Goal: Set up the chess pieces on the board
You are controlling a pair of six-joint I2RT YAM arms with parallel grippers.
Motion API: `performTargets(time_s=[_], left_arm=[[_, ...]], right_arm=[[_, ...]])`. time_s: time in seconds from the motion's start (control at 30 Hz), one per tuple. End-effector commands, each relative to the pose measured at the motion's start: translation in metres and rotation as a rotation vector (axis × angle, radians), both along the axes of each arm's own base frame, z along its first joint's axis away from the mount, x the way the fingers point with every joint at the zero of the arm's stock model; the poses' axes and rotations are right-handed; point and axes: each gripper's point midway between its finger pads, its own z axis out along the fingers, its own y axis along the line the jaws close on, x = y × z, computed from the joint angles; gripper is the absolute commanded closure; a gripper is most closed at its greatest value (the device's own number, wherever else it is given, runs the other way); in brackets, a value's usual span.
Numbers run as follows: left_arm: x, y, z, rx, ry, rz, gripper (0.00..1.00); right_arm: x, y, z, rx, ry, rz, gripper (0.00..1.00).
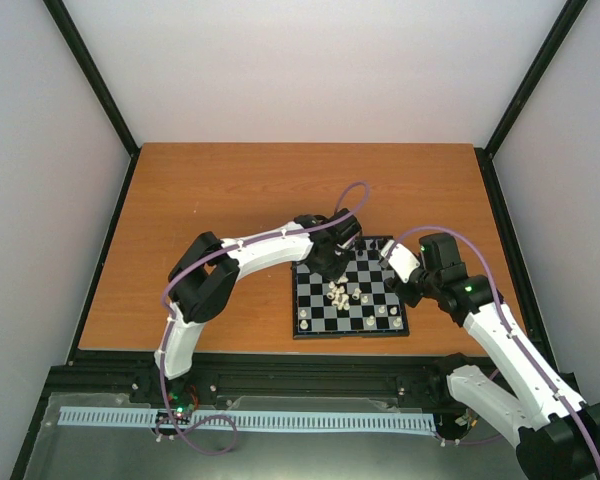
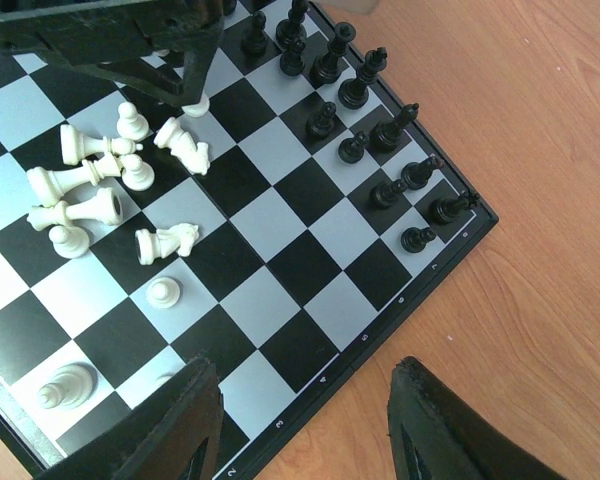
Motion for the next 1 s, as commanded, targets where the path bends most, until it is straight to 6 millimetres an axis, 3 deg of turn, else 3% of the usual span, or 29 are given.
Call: performTargets(time_s=[0.0,0.23,0.67,0.8,0.97], left_arm=[[0.014,-0.012,0.01,-0.024,-0.039,0.02,0.74],[0.017,-0.017,0.006,-0.03,-0.039,0.018,0.75],[0.015,-0.022,0.004,-0.037,-0.026,-0.005,0.9],[0.019,-0.016,0.022,-0.032,-0.069,-0.001,0.98],[0.014,-0.001,0.067,-0.075,-0.146,-0.013,0.98]], right_arm=[[-0.001,0.0,-0.005,0.005,0.013,-0.001,0.54],[-0.002,0.001,-0.008,0.002,0.028,0.005,0.54],[-0.003,0.001,-0.011,-0.002,0.043,0.01,0.54],[-0.002,0.001,-0.011,-0.002,0.041,0.01,0.54],[-0.002,0.002,-0.011,0.0,0.044,0.012,0.54]])
